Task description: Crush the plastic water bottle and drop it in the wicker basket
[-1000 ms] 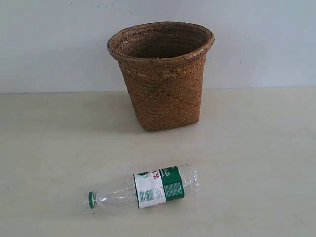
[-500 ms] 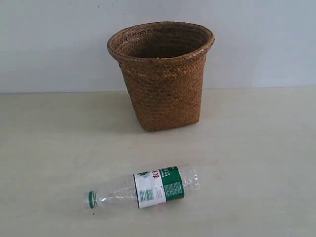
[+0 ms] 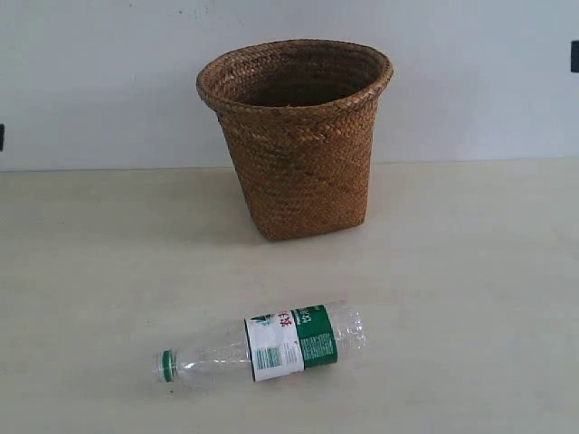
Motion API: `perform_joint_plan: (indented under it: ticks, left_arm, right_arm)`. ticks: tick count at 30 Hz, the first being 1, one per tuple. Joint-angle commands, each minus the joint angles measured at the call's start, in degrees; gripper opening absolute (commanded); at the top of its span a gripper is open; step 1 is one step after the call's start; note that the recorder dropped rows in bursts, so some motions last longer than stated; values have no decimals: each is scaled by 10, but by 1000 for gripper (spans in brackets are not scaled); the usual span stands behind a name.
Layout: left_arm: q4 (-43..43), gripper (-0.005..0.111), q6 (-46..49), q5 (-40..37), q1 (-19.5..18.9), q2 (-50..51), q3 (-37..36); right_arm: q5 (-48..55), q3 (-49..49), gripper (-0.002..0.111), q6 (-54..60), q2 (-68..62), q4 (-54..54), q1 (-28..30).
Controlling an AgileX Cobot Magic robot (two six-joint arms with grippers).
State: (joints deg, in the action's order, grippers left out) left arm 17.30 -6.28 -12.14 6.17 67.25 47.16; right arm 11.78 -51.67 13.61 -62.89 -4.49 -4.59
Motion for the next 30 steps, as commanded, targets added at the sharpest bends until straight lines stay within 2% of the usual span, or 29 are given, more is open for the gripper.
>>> perform_joint_plan:
  ticks: [1, 3, 8, 10, 12, 16, 18, 23, 24, 25, 30]
  left_arm:
    - [-62, 4, 146, -100, 51, 43, 43]
    - [-117, 4, 249, -134, 64, 60, 58]
    - [-357, 4, 540, -234, 72, 93, 83]
    - [-473, 4, 748, -308, 72, 116, 82]
    - [-514, 4, 810, -347, 72, 136, 82]
    - [-520, 4, 813, -359, 72, 188, 82]
    - [-522, 9, 834, -359, 84, 206, 82]
    - [-511, 54, 843, -338, 125, 233, 82]
    - [-489, 67, 843, -337, 132, 244, 82]
    - [-472, 71, 843, -337, 138, 252, 82]
    - [-462, 71, 847, -306, 150, 290, 82]
  right_arm:
    - [93, -51, 0, 39, -52, 2, -15]
    - [122, -65, 0, 70, -76, -11, -33]
    - [211, -111, 0, 128, -140, -34, -101]
    - [273, -144, 0, 145, -190, -47, -141]
    - [314, -164, 0, 177, -216, -77, -160]
    - [389, -203, 0, 258, -272, -176, -167]
    - [403, -211, 0, 283, -292, -211, -167]
    - [403, -211, 0, 308, -330, -236, -167]
    - [403, -211, 0, 314, -342, -238, -167]
    - [403, -211, 0, 322, -347, -238, -167]
    - [399, -211, 0, 322, -359, -242, -167]
